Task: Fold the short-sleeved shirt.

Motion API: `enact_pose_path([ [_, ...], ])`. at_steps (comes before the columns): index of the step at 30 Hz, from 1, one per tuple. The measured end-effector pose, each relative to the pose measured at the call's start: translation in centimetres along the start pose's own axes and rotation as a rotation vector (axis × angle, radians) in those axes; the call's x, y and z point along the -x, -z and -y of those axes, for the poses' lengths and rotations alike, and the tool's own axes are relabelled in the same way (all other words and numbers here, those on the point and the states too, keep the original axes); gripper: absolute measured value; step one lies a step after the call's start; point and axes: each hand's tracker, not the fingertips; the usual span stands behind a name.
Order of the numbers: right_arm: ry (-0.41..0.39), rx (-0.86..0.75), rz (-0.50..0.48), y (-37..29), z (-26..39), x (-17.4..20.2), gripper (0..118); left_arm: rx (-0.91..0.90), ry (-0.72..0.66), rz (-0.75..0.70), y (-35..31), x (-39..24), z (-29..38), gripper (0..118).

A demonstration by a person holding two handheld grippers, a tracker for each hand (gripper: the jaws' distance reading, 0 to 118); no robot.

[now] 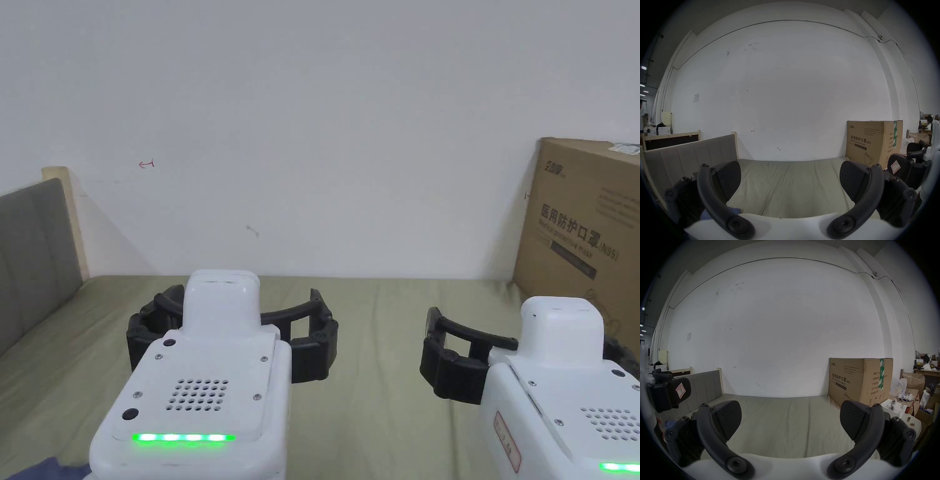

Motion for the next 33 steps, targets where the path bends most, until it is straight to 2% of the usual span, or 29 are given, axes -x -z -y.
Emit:
enact_pose_path([
  [33,0.012,0.007,0.003,-0.31,0.07,-0.45,118,0.004,-0.006,0.022,-0.40,-0.37,-0.22,118],
])
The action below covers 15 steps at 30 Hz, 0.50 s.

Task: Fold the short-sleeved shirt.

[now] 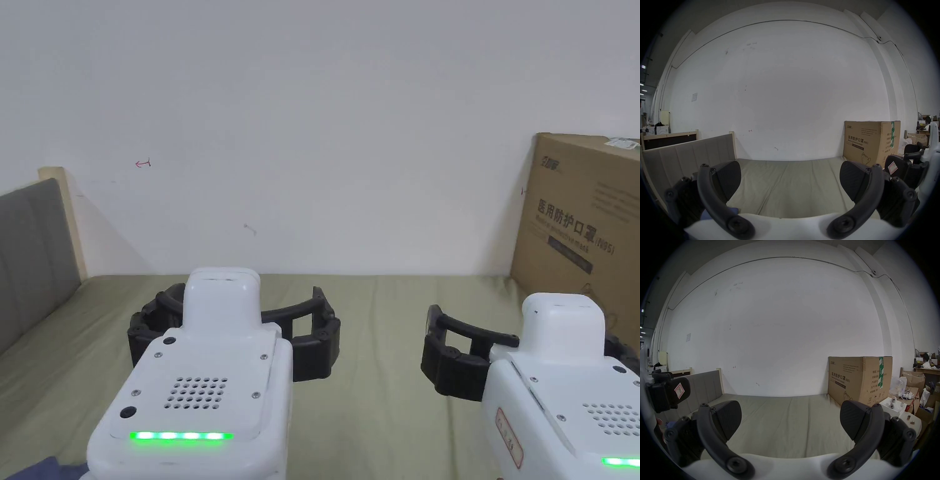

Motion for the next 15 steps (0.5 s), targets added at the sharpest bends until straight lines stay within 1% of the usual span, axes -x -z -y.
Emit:
enact_pose_path([
  [15,-0.016,-0.005,-0.006,0.21,-0.01,0.30,118,0.017,-0.010,0.012,0.35,0.17,0.19,118],
])
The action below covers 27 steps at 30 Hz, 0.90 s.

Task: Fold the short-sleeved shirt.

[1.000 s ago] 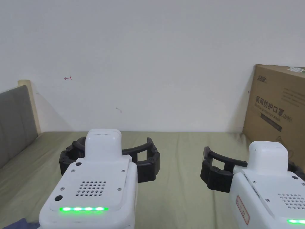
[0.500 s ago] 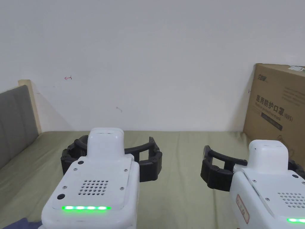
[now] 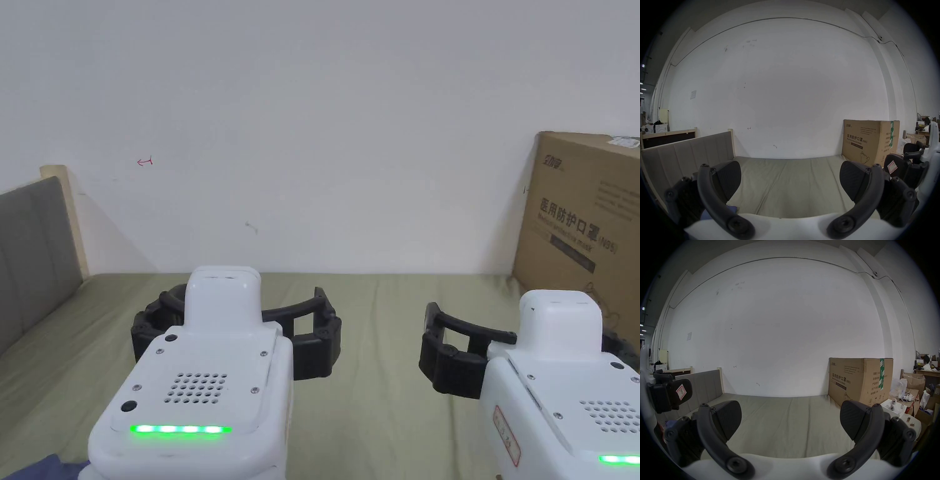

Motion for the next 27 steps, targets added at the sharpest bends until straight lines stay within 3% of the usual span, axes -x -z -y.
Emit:
enact_pose_path([
  [27,0.014,-0.025,0.015,-0.29,0.09,0.01,118,-0.006,0.006,0.009,-0.15,-0.11,0.07,118],
])
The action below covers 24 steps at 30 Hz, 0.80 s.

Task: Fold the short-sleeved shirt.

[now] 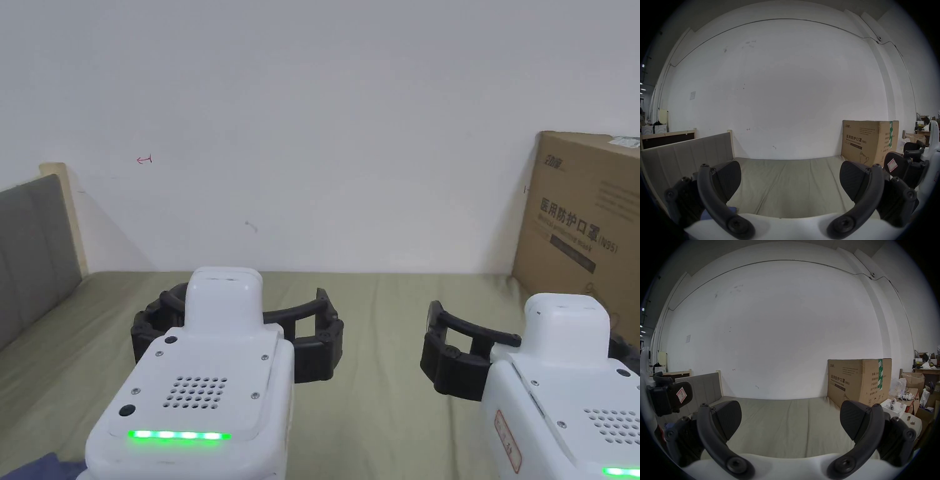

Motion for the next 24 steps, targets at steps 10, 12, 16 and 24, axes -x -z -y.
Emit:
enact_pose_path([
  [10,0.032,0.007,0.003,-0.26,-0.21,-0.32,118,0.015,0.001,0.001,-0.02,-0.08,0.29,118],
  [12,0.035,0.012,-0.001,-0.18,-0.21,-0.46,118,0.012,0.002,-0.006,-0.03,-0.06,0.25,118],
  [16,0.031,0.011,0.015,-0.20,-0.13,-0.50,118,0.012,-0.005,-0.008,-0.03,0.10,0.23,118],
  [24,0.006,0.003,0.020,-0.33,-0.11,-0.32,118,0.013,-0.006,-0.012,-0.04,0.28,0.23,118],
])
